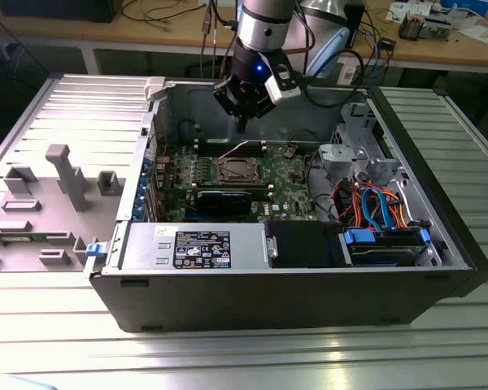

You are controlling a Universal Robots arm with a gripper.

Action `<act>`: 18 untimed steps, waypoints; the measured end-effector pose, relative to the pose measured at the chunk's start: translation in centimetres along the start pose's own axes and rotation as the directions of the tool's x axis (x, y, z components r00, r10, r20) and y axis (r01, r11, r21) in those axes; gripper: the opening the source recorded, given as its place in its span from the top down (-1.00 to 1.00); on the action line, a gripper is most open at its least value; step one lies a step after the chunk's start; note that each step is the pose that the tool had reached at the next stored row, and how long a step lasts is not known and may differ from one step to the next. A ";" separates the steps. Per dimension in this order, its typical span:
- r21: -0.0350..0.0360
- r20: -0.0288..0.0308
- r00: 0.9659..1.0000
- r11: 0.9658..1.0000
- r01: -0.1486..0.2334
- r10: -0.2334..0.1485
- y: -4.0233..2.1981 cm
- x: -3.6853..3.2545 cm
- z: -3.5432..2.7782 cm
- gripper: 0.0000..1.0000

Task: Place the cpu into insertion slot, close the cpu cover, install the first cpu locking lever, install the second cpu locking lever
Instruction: 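Install the first cpu locking lever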

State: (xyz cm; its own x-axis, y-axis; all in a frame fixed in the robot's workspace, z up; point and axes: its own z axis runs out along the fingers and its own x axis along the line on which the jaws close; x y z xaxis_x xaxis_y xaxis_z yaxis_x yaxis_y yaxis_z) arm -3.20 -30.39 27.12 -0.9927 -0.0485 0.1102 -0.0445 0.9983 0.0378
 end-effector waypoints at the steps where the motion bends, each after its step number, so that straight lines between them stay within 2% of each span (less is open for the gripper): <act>1: 0.000 0.000 1.000 1.000 0.000 0.000 0.01 0.12 0.02 0.79; 5: 0.000 0.000 1.000 1.000 0.000 0.000 0.03 0.75 0.09 0.79; 10: 0.000 0.000 1.000 1.000 0.000 0.000 0.01 0.68 0.84 0.79; 18: 0.000 -0.001 1.000 1.000 0.019 -0.019 0.00 1.02 1.41 0.79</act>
State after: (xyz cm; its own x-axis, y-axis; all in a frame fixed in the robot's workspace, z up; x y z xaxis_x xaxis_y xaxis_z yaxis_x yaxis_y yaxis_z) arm -4.37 -30.39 25.84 -0.9916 -0.0675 0.1100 -0.0634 0.9972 0.0403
